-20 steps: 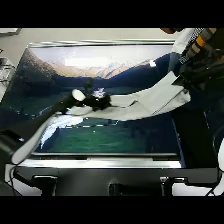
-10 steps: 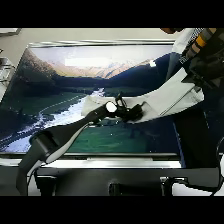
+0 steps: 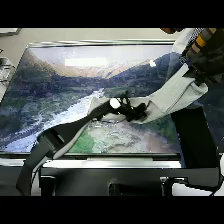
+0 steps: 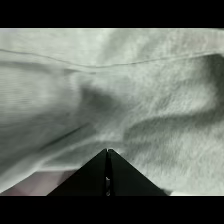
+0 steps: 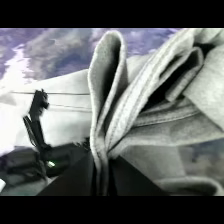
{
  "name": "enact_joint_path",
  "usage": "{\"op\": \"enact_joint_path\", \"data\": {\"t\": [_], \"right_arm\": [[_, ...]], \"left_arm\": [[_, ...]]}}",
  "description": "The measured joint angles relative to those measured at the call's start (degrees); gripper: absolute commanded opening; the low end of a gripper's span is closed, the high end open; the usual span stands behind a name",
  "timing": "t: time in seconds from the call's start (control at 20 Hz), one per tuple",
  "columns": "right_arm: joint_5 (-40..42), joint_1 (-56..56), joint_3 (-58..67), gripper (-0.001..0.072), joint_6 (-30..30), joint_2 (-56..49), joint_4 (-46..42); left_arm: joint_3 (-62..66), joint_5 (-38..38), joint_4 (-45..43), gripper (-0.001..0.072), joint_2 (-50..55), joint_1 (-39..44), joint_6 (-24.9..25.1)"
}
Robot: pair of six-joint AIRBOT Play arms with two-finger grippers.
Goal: Fold the clothes and pants, and hang the long-sleeved shirts on hangers.
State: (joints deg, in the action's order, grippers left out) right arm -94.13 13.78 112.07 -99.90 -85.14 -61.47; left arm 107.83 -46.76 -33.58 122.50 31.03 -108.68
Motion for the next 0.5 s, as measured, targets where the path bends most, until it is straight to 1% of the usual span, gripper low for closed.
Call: {"op": "enact_joint_path", "data": {"t": [0.15, 0.25, 0.35, 0.5], "right_arm": [[1.05, -3.69, 0.04, 0.0033, -0.11, -0.55, 0.42], [1.62, -7.8, 0.04, 0.0033, -1.42, -1.11, -0.81], [2.6, -13.0, 0.04, 0.0033, -3.76, -2.1, -2.49], [5.07, -21.0, 0.04, 0.0032, -8.07, -4.35, -4.85]], "left_arm": [[0.26, -10.25, -11.17, 0.0014, -5.62, -7.61, -0.24], [0.39, -16.85, -18.47, 0.0015, -10.75, -13.94, -0.2], [0.39, -22.99, -25.07, 0.0016, -16.11, -21.03, 0.2], [0.44, -30.38, -31.06, 0.0016, -23.23, -31.56, 0.85]]}}
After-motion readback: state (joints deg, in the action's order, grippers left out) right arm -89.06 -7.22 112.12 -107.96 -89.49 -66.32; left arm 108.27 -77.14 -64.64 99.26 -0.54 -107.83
